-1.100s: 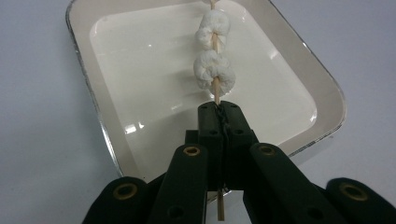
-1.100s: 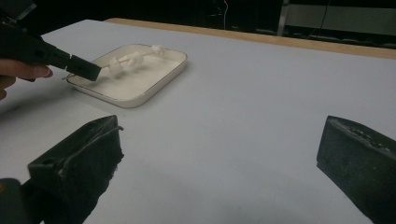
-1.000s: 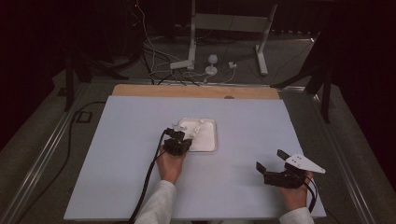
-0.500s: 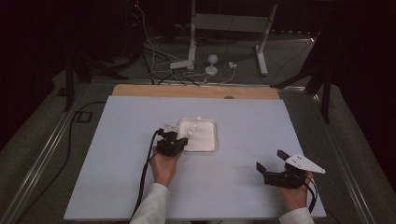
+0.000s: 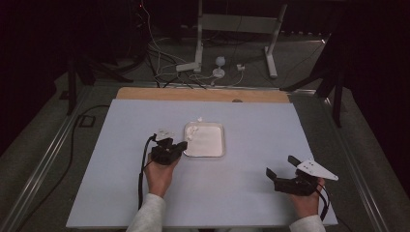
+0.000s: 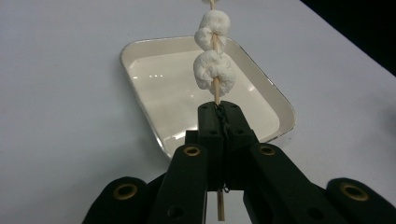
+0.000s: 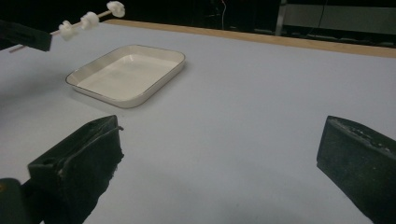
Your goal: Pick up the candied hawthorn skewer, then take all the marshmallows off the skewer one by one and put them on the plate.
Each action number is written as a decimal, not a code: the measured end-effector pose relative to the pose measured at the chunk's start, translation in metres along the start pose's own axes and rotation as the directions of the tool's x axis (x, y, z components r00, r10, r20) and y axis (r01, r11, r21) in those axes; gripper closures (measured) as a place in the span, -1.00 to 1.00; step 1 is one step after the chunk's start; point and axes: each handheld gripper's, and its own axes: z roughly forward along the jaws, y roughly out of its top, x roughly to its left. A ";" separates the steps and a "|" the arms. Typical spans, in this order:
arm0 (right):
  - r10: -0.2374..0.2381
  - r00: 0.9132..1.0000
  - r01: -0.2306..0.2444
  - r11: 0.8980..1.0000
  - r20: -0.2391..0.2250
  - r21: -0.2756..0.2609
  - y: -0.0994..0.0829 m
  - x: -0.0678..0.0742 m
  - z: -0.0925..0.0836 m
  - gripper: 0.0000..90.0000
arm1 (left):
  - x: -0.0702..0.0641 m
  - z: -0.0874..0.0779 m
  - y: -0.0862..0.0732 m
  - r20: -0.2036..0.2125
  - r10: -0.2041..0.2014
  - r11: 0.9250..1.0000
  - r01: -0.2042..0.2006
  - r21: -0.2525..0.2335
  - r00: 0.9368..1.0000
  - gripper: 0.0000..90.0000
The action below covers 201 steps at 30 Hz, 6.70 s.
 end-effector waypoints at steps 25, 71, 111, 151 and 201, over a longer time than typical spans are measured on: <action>-0.008 0.997 0.008 1.000 -0.078 -0.002 0.027 0.016 0.014 -1.00 | 0.011 -0.045 -0.031 0.033 0.059 0.996 -0.057 -0.062 0.998 0.99; 0.122 0.910 -0.059 0.984 -0.396 0.166 0.133 0.107 0.151 -0.57 | -0.011 -0.051 -0.034 0.081 0.164 0.977 -0.151 -0.154 0.983 0.99; 0.293 0.863 -0.206 0.948 -0.411 0.243 0.144 0.113 0.161 0.82 | -0.018 -0.052 -0.037 0.039 0.338 0.930 -0.327 -0.169 0.940 1.00; 0.263 0.942 -0.182 0.922 -0.209 0.342 0.104 0.076 0.194 -0.08 | 0.008 -0.050 -0.042 0.048 0.158 0.979 -0.150 -0.135 0.986 1.00; 0.426 0.711 -0.209 0.888 -0.560 0.410 0.104 0.131 0.185 0.58 | -0.004 -0.047 -0.042 0.110 0.186 0.969 -0.164 -0.183 0.976 1.00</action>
